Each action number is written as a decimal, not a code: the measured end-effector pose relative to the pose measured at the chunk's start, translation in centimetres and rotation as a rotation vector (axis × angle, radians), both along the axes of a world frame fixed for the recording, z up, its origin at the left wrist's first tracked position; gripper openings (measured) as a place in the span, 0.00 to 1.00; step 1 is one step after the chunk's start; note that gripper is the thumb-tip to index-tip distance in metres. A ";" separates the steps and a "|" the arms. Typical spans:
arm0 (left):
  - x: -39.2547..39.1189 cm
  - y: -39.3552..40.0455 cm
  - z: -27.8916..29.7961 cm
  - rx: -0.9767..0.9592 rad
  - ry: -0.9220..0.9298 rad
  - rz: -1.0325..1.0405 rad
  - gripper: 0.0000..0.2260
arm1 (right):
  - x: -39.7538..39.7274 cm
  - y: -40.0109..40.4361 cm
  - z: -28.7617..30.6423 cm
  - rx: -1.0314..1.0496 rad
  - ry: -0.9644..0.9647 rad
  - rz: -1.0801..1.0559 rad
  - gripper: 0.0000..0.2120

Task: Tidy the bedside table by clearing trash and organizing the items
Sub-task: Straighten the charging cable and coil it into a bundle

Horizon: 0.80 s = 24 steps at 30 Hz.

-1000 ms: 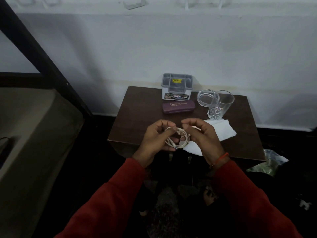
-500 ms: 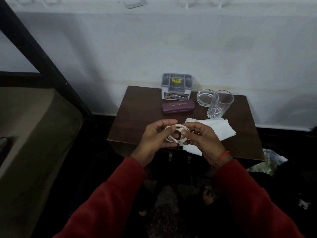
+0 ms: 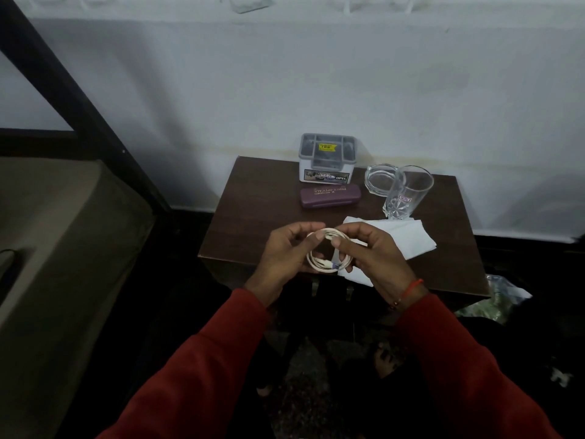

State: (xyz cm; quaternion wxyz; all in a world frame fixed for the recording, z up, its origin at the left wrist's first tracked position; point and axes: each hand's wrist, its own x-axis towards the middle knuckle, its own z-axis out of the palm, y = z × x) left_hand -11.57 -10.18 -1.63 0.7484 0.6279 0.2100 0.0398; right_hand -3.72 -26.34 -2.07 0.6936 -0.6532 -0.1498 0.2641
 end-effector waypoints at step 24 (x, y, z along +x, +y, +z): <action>-0.3 -0.2 0.3 -0.053 0.087 -0.095 0.14 | 0.0 0.6 -1.0 -0.197 -0.357 -0.134 0.12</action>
